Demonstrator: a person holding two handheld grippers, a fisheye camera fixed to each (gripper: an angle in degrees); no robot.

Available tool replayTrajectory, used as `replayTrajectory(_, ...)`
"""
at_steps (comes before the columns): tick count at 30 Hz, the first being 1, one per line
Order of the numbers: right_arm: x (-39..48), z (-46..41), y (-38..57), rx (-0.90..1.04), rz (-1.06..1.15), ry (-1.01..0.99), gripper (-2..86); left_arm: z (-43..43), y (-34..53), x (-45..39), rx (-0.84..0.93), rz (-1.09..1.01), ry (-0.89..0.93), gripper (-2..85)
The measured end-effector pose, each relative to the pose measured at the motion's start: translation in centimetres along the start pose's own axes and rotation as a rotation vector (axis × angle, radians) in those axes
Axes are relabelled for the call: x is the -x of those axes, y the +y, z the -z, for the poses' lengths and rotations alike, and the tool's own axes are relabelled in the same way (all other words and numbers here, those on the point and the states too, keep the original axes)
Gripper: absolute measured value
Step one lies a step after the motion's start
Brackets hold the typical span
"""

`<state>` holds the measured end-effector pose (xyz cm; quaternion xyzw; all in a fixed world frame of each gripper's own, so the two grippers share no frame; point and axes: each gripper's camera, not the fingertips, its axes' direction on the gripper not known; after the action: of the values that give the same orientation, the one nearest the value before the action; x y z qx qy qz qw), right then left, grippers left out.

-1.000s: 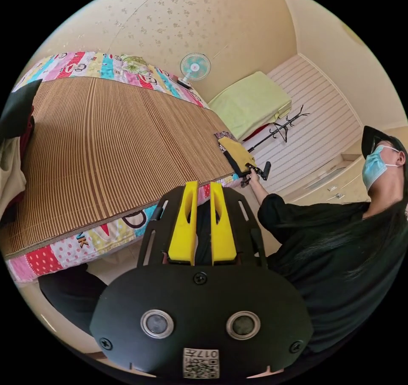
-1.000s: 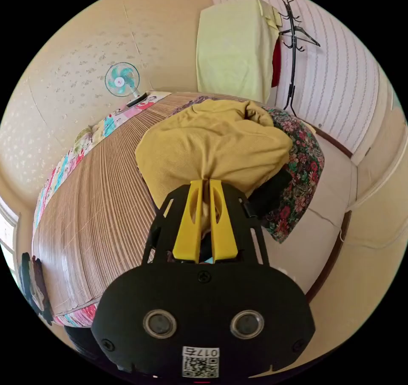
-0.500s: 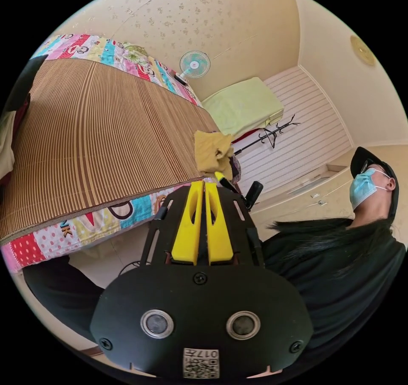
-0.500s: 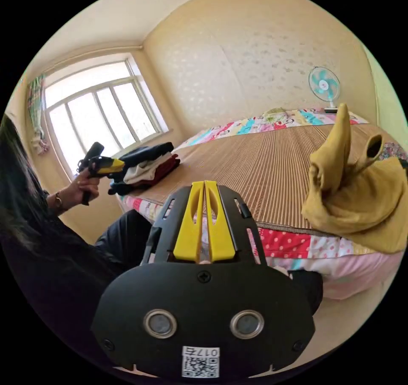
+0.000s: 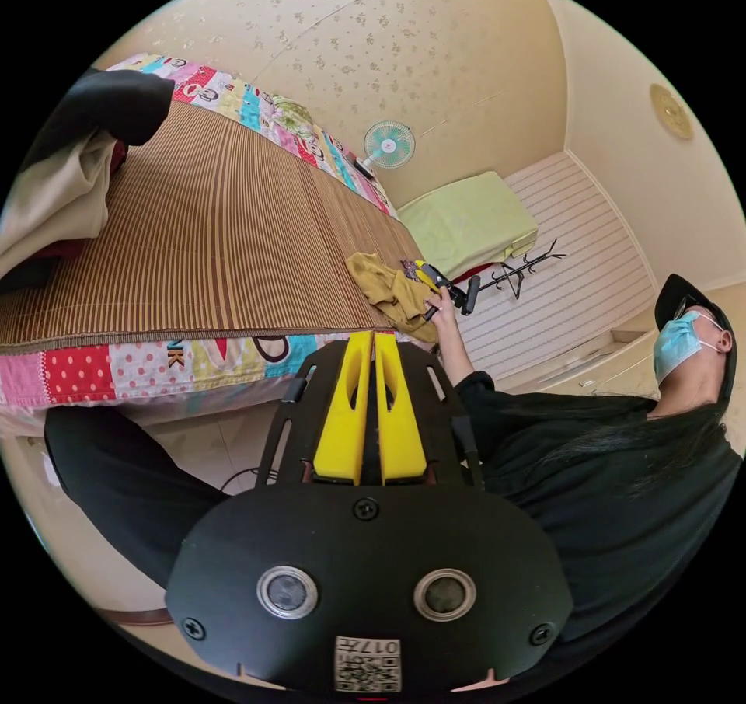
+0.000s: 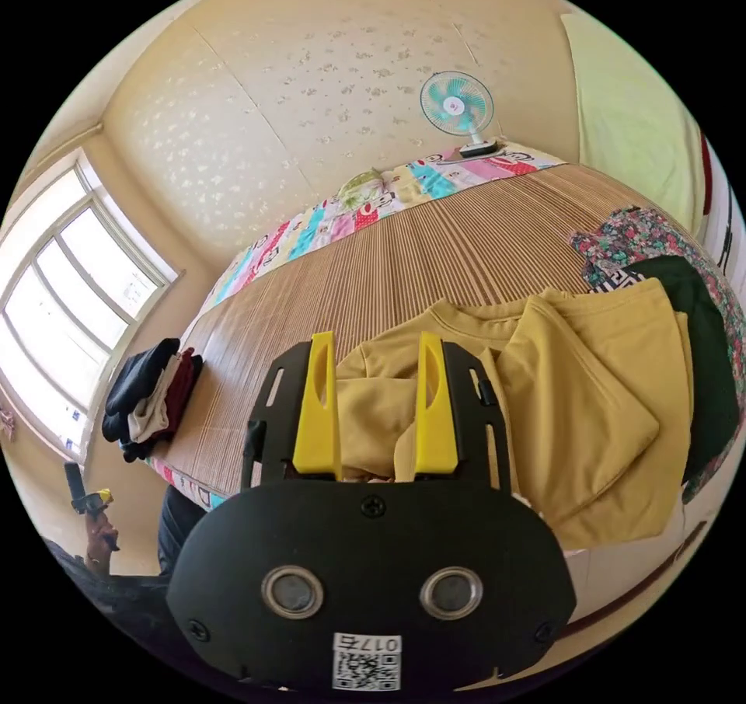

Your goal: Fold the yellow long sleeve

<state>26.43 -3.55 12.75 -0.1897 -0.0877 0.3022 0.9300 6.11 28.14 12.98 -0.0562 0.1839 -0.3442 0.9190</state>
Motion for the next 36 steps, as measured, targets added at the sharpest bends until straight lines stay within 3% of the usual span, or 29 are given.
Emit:
replayTrajectory(4,-2.1,-8.7,-3.8,0.193,-0.131,-0.032,13.4,0.2,-0.9,-0.8,-0.006,-0.026,0.015,-1.0)
replayTrajectory(6,-3.7,-14.0,-3.7,0.336,-0.21,0.045,8.9,1.0,-1.0,-1.5,-0.022,-0.053,-0.01,-1.0)
replayTrajectory(8,-1.8,-13.4,-3.1,0.265,-0.135,0.094,4.6,1.9,-0.6,-2.0,-0.044,-0.058,-0.048,-0.9)
replayTrajectory(11,3.4,-13.6,-0.2,0.334,0.07,0.089,2.5,3.1,0.5,-1.6,-0.064,-0.047,-0.075,-0.7)
replayTrajectory(14,7.9,-12.3,5.4,0.368,0.213,-0.09,1.9,1.9,0.7,0.4,-0.015,0.006,-0.096,0.5)
replayTrajectory(18,11.1,-10.5,13.2,0.392,0.174,-0.37,1.7,-3.7,-1.8,2.9,0.103,0.005,-0.009,7.3)
replayTrajectory(22,12.1,-9.0,17.8,0.4,0.127,-0.528,1.6,-10.1,-3.5,7.3,0.158,0.082,-0.139,10.2)
replayTrajectory(24,12.4,-7.6,18.6,0.416,0.096,-0.642,1.5,-11.1,-3.0,9.6,0.133,0.176,-0.101,11.6)
replayTrajectory(27,13.1,-5.7,18.2,0.428,0.181,-0.646,1.4,-11.9,-0.9,11.6,0.12,0.271,-0.041,13.8)
replayTrajectory(32,11.4,-2.8,17.7,0.451,0.212,-0.72,1.1,-11.7,1.3,10.2,0.064,0.11,-0.031,14.4)
replayTrajectory(36,10.2,1.0,17.5,0.378,0.2,-0.891,1.1,-10.1,1.3,6.8,0.064,-0.077,0.049,7.7)
